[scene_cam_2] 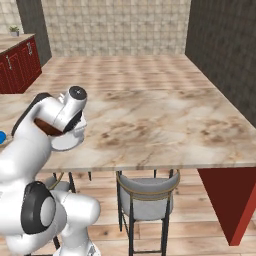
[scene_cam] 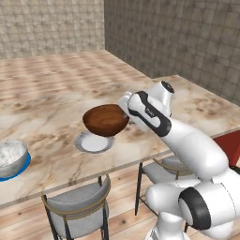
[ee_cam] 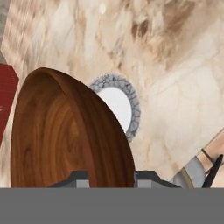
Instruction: Move the bowls from the cabinet to the plates on the dining table.
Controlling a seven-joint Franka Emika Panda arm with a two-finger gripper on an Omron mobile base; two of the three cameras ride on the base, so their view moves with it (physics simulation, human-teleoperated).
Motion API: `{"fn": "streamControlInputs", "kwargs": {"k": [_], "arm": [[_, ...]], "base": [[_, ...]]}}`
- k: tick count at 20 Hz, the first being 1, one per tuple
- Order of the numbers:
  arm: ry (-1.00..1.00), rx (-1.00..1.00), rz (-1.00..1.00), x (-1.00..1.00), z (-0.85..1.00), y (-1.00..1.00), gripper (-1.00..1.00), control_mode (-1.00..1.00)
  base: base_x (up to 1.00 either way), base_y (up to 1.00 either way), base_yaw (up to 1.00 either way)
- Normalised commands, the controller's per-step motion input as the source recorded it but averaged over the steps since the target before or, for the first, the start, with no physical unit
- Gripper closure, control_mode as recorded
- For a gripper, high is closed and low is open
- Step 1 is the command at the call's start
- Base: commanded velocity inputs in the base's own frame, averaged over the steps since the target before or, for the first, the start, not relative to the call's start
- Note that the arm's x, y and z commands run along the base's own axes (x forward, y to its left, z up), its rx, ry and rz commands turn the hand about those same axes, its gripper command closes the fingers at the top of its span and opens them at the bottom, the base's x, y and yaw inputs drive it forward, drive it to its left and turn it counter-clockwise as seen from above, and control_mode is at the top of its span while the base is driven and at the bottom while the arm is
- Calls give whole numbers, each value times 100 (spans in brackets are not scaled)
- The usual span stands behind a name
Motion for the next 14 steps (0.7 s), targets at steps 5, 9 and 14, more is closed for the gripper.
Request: {"fn": "streamControlInputs", "kwargs": {"k": [5,9,14], "arm": [[0,0,1,19,-17,22,100,-100],[0,0,1,3,-25,20,100,-100],[0,0,0,9,-20,15,100,-100]], "base": [[0,0,0],[0,0,0],[0,0,0]]}}
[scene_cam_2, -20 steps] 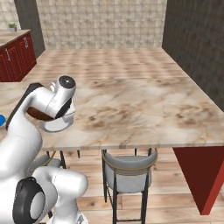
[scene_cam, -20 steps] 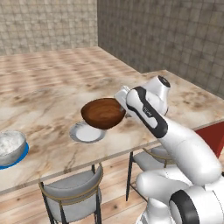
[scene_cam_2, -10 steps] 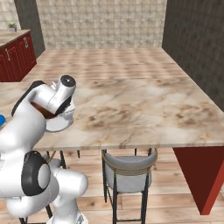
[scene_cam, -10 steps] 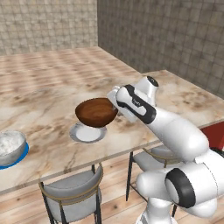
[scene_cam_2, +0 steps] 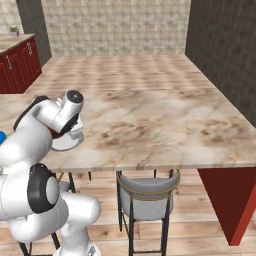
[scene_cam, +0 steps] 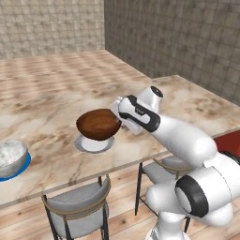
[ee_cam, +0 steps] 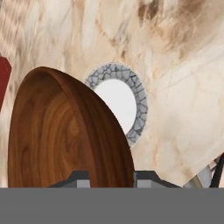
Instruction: Move the bowls from the cabinet to the plates on the dining table.
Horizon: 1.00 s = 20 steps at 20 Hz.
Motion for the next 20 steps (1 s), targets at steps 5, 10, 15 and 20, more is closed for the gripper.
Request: {"fn": "streamControlInputs", "kwargs": {"k": [5,10,15,20], "arm": [[0,0,0,24,-17,1,100,-100],[-1,0,0,19,-15,0,100,-100],[0,0,0,12,-16,1,100,-100],[0,0,0,0,-6,3,100,-100]], "base": [[0,0,0],[0,0,0],[0,0,0],[0,0,0]]}}
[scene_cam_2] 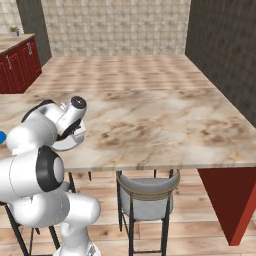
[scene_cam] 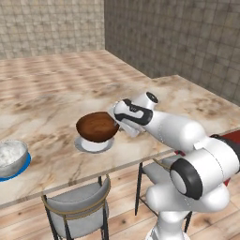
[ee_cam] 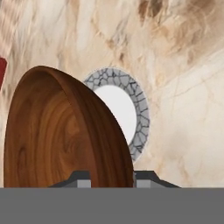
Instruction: Move the bowls from the cabinet to the plates on the dining table.
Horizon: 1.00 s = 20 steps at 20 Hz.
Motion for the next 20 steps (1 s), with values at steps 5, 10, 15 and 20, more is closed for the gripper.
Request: {"fn": "streamControlInputs", "kwargs": {"k": [5,10,15,20], "arm": [[0,0,0,0,-24,1,100,-100],[0,-1,0,4,-26,3,100,-100],[0,-1,0,15,-17,3,100,-100],[-1,-2,0,23,-6,1,100,-100]], "base": [[0,0,0],[0,0,0],[0,0,0],[0,0,0]]}}
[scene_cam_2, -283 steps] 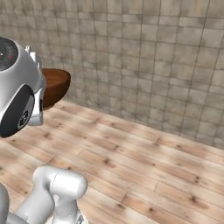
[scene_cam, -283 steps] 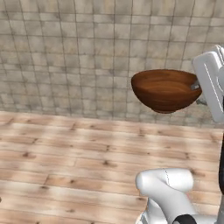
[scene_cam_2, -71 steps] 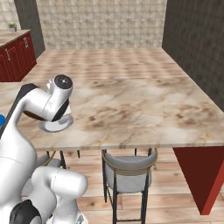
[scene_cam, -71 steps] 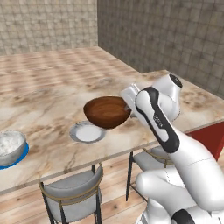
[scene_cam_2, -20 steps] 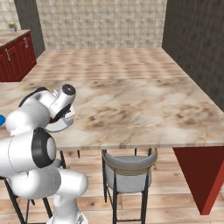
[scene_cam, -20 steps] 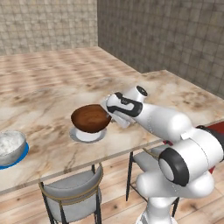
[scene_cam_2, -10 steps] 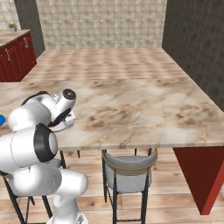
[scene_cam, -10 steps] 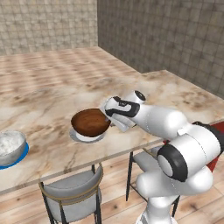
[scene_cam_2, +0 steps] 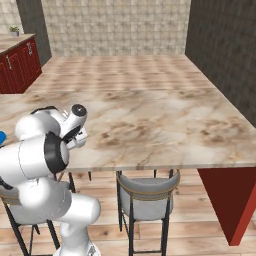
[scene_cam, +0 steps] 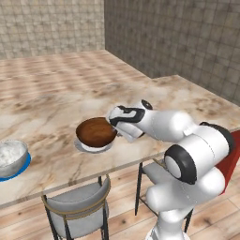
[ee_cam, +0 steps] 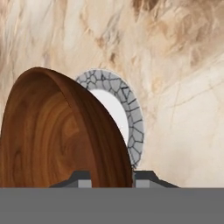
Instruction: Move the bowls from the cabinet to the plates on the dining table.
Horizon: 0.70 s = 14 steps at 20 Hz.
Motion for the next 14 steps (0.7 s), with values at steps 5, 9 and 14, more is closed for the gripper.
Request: {"fn": "streamControlInputs", "kwargs": {"k": [5,9,14], "arm": [[0,-1,0,16,-9,2,100,-100],[0,0,0,9,-19,6,100,-100],[0,0,0,4,-24,11,100,-100]], "base": [[0,0,0],[0,0,0],[0,0,0]]}}
